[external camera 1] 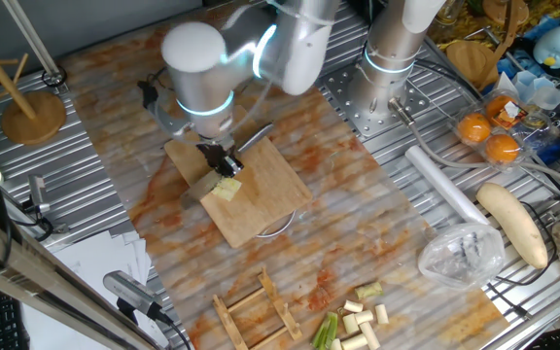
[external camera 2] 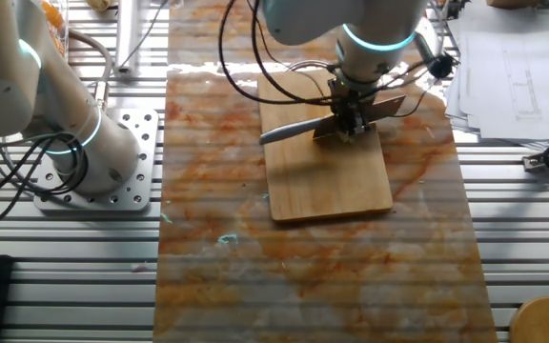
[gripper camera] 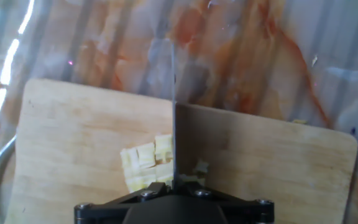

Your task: Chop the scallions

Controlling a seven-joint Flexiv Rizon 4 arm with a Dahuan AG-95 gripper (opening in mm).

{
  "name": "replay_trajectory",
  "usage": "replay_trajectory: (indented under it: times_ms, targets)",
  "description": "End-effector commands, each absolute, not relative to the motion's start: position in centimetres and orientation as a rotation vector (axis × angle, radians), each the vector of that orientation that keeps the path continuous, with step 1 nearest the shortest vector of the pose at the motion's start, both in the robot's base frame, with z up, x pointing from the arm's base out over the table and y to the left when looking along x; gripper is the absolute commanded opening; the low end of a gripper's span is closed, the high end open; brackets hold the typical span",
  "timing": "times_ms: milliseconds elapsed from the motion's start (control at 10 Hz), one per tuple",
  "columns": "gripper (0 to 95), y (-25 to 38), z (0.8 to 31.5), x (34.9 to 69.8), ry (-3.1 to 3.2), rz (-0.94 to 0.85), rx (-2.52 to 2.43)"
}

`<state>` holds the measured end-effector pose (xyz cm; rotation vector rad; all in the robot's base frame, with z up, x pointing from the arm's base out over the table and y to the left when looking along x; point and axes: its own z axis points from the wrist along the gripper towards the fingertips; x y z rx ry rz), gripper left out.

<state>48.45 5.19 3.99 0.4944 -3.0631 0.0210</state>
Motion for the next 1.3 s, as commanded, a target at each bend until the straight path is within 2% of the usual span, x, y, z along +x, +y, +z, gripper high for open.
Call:
replay_trajectory:
  times_ms: [100,600,1300]
  targets:
    - [0.0,5.0,4.9,48.1,-2.994,-0.027,0.531]
    - [0.0,3.6,7.0,46.6,-2.973,0.000,0.550]
    - [0.0,3.0,6.5,46.6,-2.970,0.040,0.632]
